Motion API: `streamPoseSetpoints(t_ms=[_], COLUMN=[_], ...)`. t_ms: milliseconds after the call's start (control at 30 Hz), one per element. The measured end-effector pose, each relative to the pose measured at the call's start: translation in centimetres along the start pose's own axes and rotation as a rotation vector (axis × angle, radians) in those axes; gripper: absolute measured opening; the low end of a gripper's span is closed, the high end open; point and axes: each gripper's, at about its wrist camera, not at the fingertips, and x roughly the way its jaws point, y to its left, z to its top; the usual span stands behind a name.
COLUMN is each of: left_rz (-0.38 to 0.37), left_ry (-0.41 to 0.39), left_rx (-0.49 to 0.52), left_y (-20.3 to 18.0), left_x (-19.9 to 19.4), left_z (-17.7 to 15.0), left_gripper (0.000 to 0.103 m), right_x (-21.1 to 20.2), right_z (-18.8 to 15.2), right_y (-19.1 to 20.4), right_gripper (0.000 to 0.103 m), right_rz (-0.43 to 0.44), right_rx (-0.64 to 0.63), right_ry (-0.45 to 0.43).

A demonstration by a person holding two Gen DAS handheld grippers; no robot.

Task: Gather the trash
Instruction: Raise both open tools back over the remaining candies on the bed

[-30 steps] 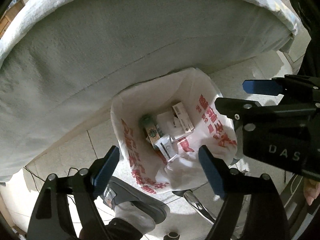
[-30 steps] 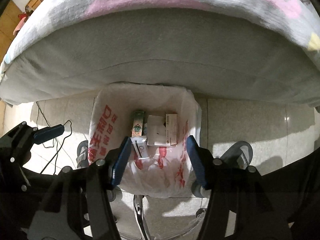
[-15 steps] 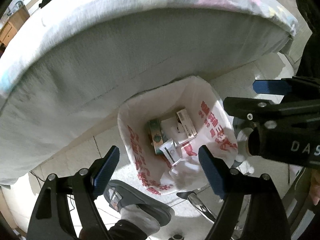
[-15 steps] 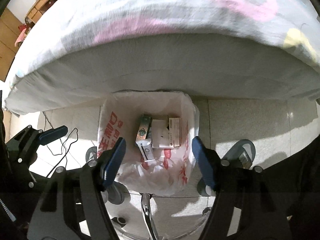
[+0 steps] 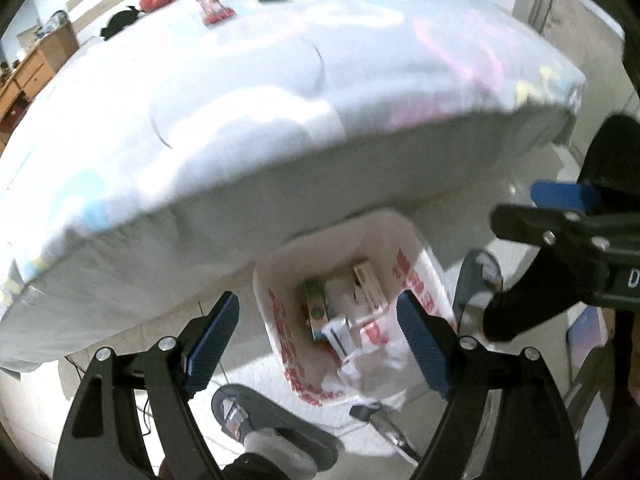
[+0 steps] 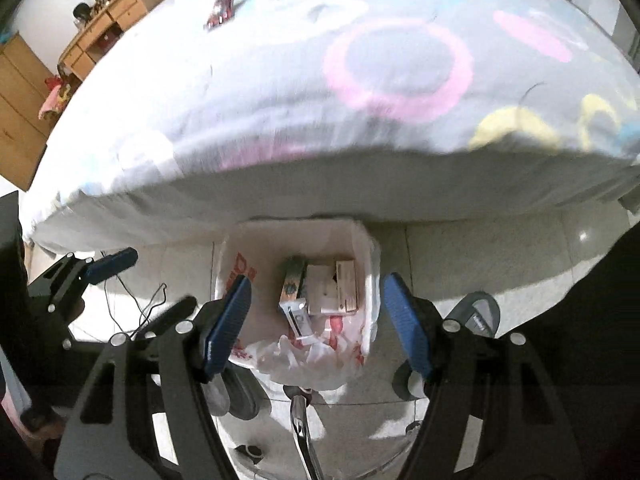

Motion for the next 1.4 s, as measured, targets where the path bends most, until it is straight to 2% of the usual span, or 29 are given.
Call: streamPoseSetpoints(t_ms=[333, 567, 733, 933, 1033, 1067, 1400], left_rz=[0.015, 0.028, 0.033, 0.027, 0.028, 0.029, 0.05], left_ry=[-0.164, -0.255, -0.286, -0.326, -0.349, -0.355, -0.392], left_rx=[-0.121, -0.167, -0.165, -0.175, -0.189, -0.197, -0.242], left_y=[4.1, 5.2, 5.4, 5.6, 6.1, 6.4, 8.5], left_x=[-4.5, -6.8, -7.3, -8.2, -8.9, -9.0, -9.4], left_z=[3.5, 5.9, 7.4, 8.9, 9.9, 10.2, 13.1], left_gripper=[0.079, 0.079, 0.079, 0.079, 0.082, 0.083, 0.087], right_x=[-4.3, -6.6, -8.3, -9.9, -10.8, -10.9, -11.9], right_z=[1.5, 3.0, 4.3, 5.7, 6.5, 6.7, 10.0], right_y=[-1.2, -1.0, -0.4, -0.2, 0.1, 0.1, 0.3], right_gripper=[0.068, 0.07, 0.078, 0.08, 0.088, 0.096, 0.096], right_rz=[-0.019, -0.025, -0.044, -0.042, -0.074, -0.073, -0.063], right_rx=[0.027, 0.024, 0.002, -0.002, -0.027, -0.028, -0.021], right_ry=[-0.099, -0.153, -0.198, -0.236, -0.284, -0.293, -0.323])
